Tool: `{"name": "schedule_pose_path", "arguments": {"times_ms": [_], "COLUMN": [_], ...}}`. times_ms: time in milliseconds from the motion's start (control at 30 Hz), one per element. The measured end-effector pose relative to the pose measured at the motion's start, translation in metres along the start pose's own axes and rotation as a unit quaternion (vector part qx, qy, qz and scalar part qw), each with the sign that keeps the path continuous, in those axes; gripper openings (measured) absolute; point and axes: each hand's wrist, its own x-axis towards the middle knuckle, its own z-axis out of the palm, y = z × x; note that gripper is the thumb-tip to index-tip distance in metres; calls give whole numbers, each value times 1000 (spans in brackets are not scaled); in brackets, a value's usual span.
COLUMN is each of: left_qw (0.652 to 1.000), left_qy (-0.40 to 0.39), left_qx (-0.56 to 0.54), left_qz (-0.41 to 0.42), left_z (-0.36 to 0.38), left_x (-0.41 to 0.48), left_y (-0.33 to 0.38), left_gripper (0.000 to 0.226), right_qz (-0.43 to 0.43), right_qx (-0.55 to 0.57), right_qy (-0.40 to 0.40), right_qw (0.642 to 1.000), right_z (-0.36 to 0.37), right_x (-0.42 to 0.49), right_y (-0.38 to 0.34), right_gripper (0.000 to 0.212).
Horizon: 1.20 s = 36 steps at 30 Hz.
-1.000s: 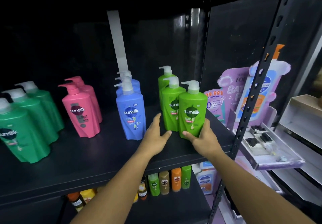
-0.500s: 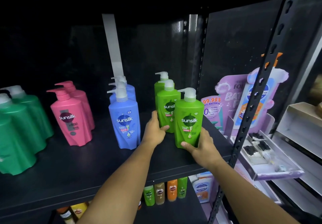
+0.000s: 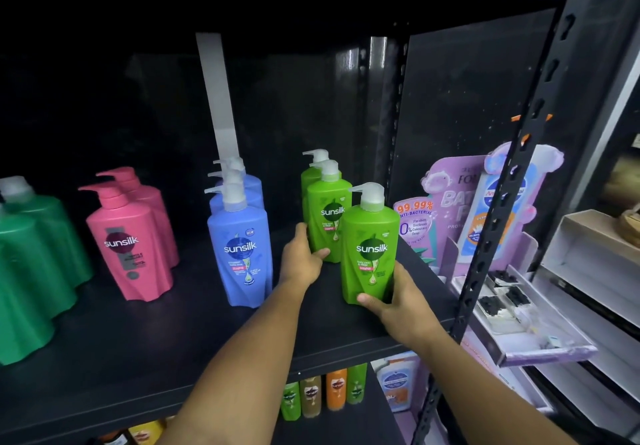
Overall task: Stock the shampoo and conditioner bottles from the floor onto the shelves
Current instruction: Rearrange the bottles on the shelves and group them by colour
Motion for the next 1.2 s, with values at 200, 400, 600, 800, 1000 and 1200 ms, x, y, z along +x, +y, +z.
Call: {"name": "schedule_pose_path", "arguments": {"times_ms": [200, 400, 600, 800, 1000, 1200], "left_qw": [999, 977, 944, 952, 954, 953], "left_qy": [-7, -85, -139, -99, -100, -109], "left_qx": [30, 188, 290, 279, 276, 277], "left_qz": [-9, 50, 79, 82, 68, 64], "left_z": [-3, -15, -31, -32, -33, -32], "left_x": [-9, -44, -80, -87, -85, -83], "left_y": [1, -9, -16, -4, -5, -9], "left_gripper": [48, 67, 62, 61, 66, 67], "right_qz": [-1, 17, 60, 108, 109, 77], "right_qx": [-14, -30, -47, -162, -177, -200], "right_qy": [-6, -22, -13, 13, 25, 63], "right_qw": [1000, 999, 997, 981, 978, 975], "right_z": [-2, -3, 4, 21, 31, 41], "right_x": [-1, -1, 7, 24, 35, 33], "right_y": [0, 0, -1, -17, -26, -20], "right_gripper": [65, 66, 75, 63, 52, 51]}}
